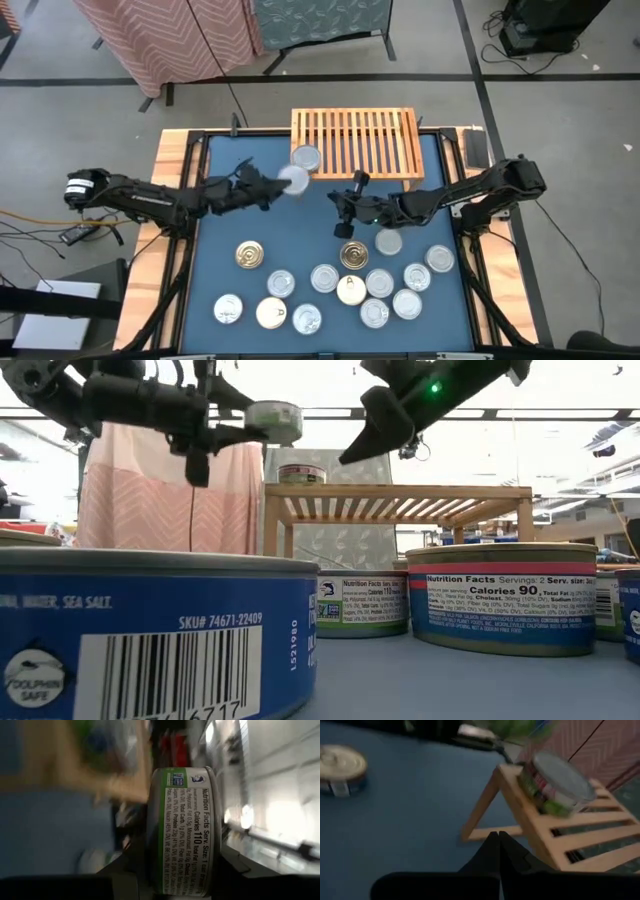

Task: Stack canned seafood by type on shelf
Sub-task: Stack the green tuna can on top of the green tuna can on the shelf

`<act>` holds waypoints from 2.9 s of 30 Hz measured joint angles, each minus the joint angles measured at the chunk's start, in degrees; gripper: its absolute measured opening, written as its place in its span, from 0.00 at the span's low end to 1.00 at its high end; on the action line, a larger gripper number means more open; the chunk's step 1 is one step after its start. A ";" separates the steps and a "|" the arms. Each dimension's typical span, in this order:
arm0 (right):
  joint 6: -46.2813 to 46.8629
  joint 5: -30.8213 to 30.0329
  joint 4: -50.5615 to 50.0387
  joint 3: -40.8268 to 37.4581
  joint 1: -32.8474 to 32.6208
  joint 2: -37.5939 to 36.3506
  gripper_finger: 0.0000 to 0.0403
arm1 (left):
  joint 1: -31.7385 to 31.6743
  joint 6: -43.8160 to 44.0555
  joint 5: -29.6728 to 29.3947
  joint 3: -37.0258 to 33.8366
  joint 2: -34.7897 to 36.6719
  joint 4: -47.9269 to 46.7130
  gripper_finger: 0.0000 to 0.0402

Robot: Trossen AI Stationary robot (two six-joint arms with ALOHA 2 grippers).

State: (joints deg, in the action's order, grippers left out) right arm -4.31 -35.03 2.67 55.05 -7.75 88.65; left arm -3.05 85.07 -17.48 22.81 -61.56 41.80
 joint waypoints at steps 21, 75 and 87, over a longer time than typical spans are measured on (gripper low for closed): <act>1.13 -0.02 0.09 0.11 -0.04 0.36 0.00 | -9.32 -6.83 2.10 14.61 -1.71 -26.64 0.35; -14.67 3.12 22.45 0.23 2.69 0.25 0.00 | -13.51 -7.17 10.69 17.46 -6.64 -24.20 0.60; -16.90 9.61 23.24 3.75 9.21 0.25 0.00 | -13.55 -9.72 10.10 17.46 -6.64 -24.94 0.60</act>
State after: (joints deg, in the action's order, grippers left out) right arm -21.21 -25.42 25.91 58.79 1.46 88.90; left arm -16.60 75.35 -7.38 40.27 -68.20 16.86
